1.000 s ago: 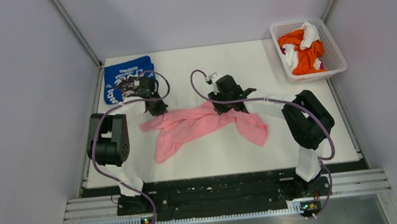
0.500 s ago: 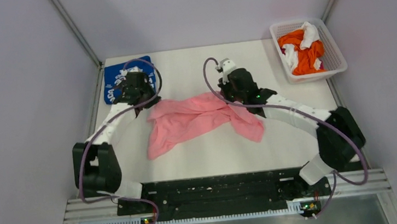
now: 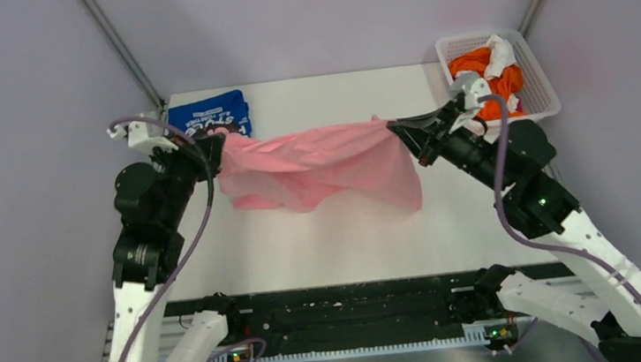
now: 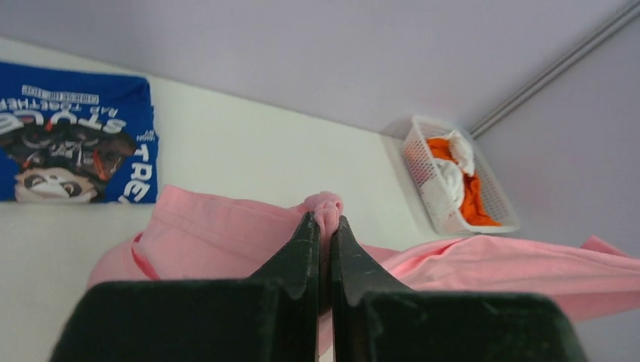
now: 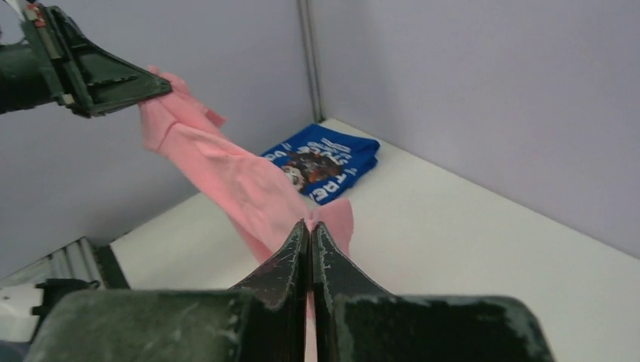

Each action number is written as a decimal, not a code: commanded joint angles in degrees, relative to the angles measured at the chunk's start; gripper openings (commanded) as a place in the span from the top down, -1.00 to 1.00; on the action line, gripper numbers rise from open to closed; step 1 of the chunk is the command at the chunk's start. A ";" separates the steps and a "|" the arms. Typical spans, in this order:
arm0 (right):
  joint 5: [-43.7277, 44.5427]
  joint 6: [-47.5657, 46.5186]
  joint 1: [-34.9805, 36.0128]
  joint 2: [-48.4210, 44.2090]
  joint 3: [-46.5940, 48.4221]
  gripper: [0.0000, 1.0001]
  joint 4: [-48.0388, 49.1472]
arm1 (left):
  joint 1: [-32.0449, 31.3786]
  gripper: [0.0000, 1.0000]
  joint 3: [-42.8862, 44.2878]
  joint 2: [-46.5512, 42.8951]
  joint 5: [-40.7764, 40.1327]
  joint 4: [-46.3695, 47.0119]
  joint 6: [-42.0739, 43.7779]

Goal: Fold and stack the t-shirts
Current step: Flatten out the tshirt

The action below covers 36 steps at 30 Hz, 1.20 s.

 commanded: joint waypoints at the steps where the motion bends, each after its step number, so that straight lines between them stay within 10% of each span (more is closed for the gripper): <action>1: -11.89 3.14 0.49 -4.40 9.03 1.00 -2.93 | -0.20 1.00 6.04 -7.16 4.93 0.61 2.08; 10: -16.64 4.52 0.50 -4.85 21.42 1.00 -9.39 | -0.20 1.00 18.30 -8.23 8.93 -1.25 2.74; 22: 38.78 -5.65 0.15 10.32 17.04 1.00 -10.27 | -0.20 0.97 15.54 14.65 -1.80 5.02 4.81; 25: 40.25 -4.49 -7.69 18.43 13.85 1.00 -7.63 | -0.20 0.89 15.77 27.78 -6.75 6.13 5.36; 29: 26.97 3.01 -18.48 31.88 8.52 1.00 -0.73 | -0.20 0.02 21.51 47.65 -9.21 4.59 6.11; 33: 23.69 4.04 -21.35 48.03 10.66 -0.07 4.90 | -0.16 -0.93 37.84 66.13 -7.53 -6.72 5.94; 36: 24.36 4.09 -21.61 54.77 15.88 -0.52 4.05 | -0.20 -0.98 43.48 72.16 -5.66 -8.48 6.15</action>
